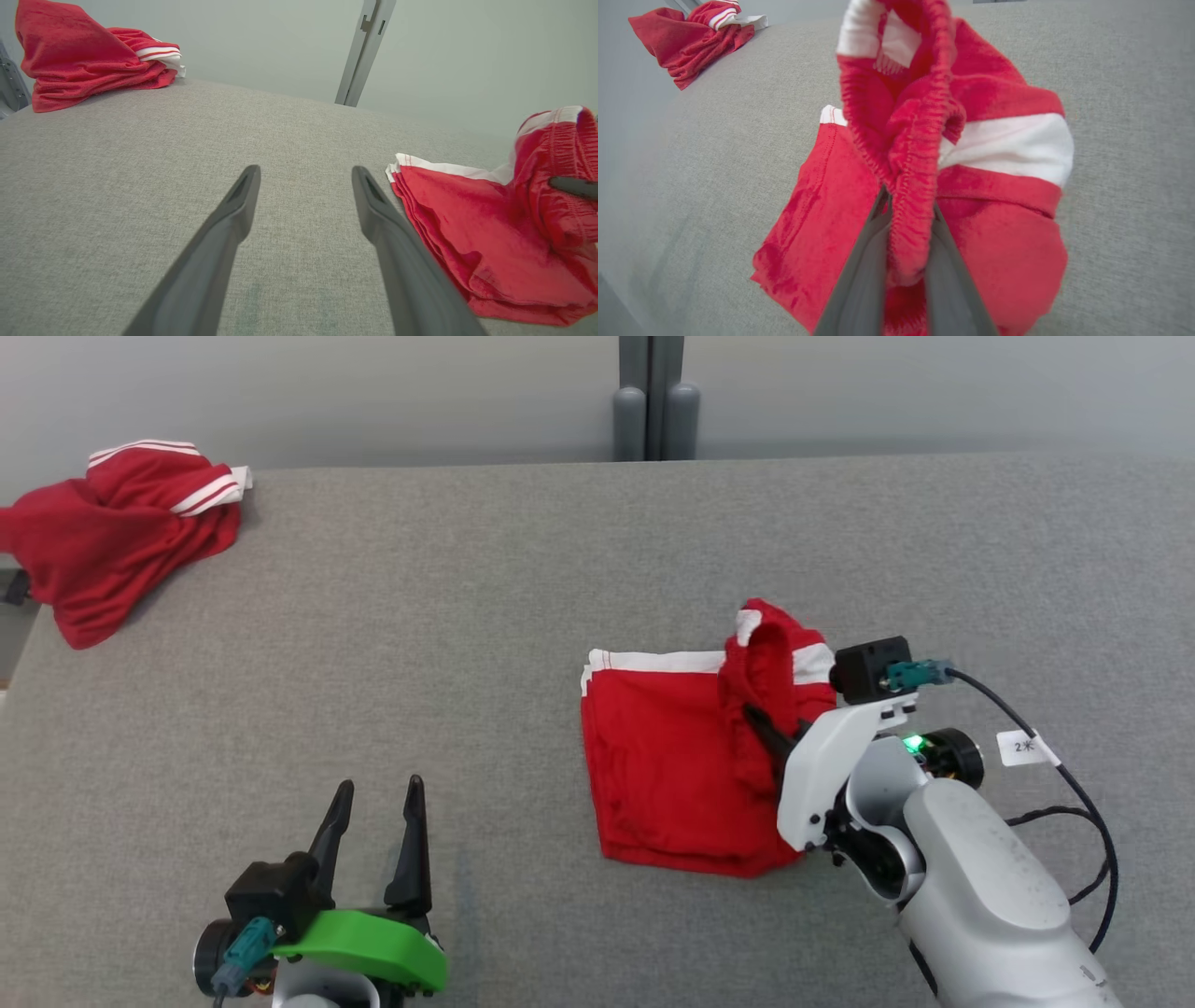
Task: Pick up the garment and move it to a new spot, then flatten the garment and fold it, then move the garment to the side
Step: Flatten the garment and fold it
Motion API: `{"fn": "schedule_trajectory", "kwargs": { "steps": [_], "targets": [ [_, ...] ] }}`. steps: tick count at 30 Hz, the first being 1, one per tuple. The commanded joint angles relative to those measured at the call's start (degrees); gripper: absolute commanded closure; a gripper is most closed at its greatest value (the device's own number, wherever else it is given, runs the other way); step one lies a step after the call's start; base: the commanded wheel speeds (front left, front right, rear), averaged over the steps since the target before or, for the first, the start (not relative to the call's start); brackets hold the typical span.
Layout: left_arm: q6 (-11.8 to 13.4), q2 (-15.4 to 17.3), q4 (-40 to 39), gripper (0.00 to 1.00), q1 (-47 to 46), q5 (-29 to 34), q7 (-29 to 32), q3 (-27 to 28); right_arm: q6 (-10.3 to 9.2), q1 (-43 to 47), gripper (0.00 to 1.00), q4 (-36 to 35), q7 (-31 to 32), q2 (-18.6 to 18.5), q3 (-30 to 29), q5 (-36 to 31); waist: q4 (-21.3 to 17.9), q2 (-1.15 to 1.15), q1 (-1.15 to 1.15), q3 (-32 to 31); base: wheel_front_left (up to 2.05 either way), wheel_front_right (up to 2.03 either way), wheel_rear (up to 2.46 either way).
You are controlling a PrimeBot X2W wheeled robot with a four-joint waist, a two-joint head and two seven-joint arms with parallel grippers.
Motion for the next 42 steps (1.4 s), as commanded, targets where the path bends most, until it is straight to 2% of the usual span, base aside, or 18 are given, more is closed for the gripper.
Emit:
{"fn": "schedule_trajectory", "kwargs": {
  "steps": [1,7,8,9,10,11,12,20,26,31,36,40,42],
  "targets": [
    [0.2,0.1,0.0,0.0,-1.1,-0.5,0.0,-0.2,-0.06,-0.7,1.0,0.6,-0.7,0.0,1.2,1.0,1.0,0.0,0.0,0.3,0.0,0.0,0.0],
    [0.5,0.1,0.3,0.0,-1.3,-1.1,0.0,-1.1,-0.06,-2.2,1.0,4.8,-2.9,-0.1,5.2,3.0,2.7,0.0,0.0,0.3,0.0,0.0,0.0],
    [0.5,0.1,0.3,0.0,-1.3,-1.0,0.0,-1.2,-0.06,-2.6,0.92,5.5,-3.2,-0.1,5.7,3.2,2.8,0.0,0.0,0.3,0.0,0.0,0.0],
    [0.6,0.1,0.3,0.0,-1.3,-1.0,0.0,-1.4,-0.06,-3.0,0.69,6.4,-3.7,-0.1,6.4,3.3,3.0,0.0,0.0,0.3,0.0,0.0,0.0],
    [0.7,0.1,0.4,0.0,-1.3,-1.1,0.0,-1.5,-0.06,-3.3,0.52,7.0,-3.9,-0.1,6.9,3.5,3.1,0.0,0.0,0.3,0.0,0.0,0.0],
    [0.7,0.1,0.4,0.0,-1.3,-1.2,0.0,-1.6,-0.06,-3.6,0.11,7.4,-4.5,-0.1,7.8,4.2,3.2,0.0,0.0,0.2,0.0,0.0,0.0],
    [0.7,0.1,0.5,0.0,-1.3,-1.3,0.0,-1.7,-0.06,-3.8,0.0,7.6,-4.9,-0.1,8.6,5.0,3.3,0.0,0.0,0.2,0.0,0.0,0.0],
    [0.7,0.1,0.7,0.0,-0.8,-1.3,0.0,-2.4,-0.06,-5.4,0.0,7.1,-8.6,-0.1,15.4,11.5,2.4,0.0,0.0,-0.7,0.0,0.0,0.0],
    [0.7,0.1,0.8,0.0,-1.2,-0.6,0.0,-2.8,-0.06,-6.7,0.0,8.1,-15.2,-0.1,14.9,8.1,0.7,0.0,0.0,-1.8,0.0,0.0,0.0],
    [0.6,0.1,1.1,0.0,-1.7,-0.1,0.0,-2.9,-0.06,-6.6,0.0,9.9,-22.6,-0.1,10.5,1.0,-0.9,0.0,0.0,-3.1,0.0,0.0,0.0],
    [0.9,0.1,1.6,0.0,-2.1,-0.4,0.0,-2.6,-0.06,-4.7,0.0,11.8,-28.7,-0.1,2.9,-7.0,-2.6,0.0,0.0,-4.4,0.0,0.0,0.0],
    [1.0,0.1,1.4,0.0,-1.3,-0.3,0.0,-2.0,-0.06,-2.1,0.0,10.4,-30.9,-0.1,-4.7,-15.6,-3.8,0.0,0.0,-4.9,0.0,0.0,0.0],
    [1.0,0.1,1.4,0.0,-0.6,-0.2,0.0,-1.6,-0.06,0.2,0.0,8.6,-31.2,-0.1,-7.8,-17.4,-4.2,0.0,0.0,-5.2,0.0,0.0,0.0]
  ]
}}
